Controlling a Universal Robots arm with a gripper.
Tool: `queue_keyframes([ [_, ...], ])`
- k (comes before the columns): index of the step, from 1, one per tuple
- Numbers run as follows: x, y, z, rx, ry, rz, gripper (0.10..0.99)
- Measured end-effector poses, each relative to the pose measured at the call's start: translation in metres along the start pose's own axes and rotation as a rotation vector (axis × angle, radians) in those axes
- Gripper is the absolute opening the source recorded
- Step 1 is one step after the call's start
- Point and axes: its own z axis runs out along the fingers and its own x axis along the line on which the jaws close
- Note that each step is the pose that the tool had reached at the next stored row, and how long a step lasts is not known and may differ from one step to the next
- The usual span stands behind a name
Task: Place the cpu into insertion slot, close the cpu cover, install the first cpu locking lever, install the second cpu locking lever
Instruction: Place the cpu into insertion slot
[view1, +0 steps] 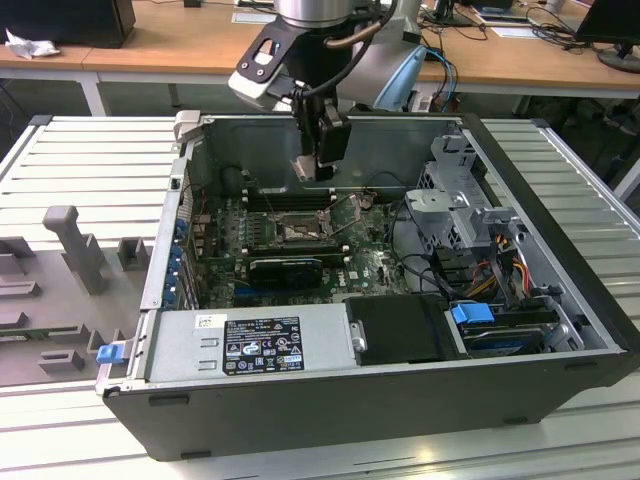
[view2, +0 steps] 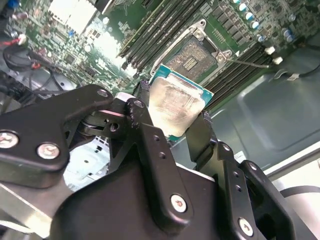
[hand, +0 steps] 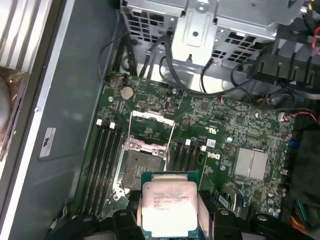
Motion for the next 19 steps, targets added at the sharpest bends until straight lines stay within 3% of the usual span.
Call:
queue_keyframes([
  [4,0.0,-0.0002,0.0023,0.001,-0.0064,0.078,0.533],
  [7,0.0005,-0.0009,0.0113,0.011,-0.0085,0.124,0.533],
  [10,0.0042,-0.0005,0.0163,0.02,-0.0077,0.13,0.533],
  [13,0.0067,-0.0008,0.027,0.029,-0.0095,0.135,0.533],
  [14,0.0067,-0.001,0.0292,0.03,-0.0137,0.135,0.533],
  [19,0.0066,-0.0014,0.0342,0.03,-0.014,0.135,0.533],
])
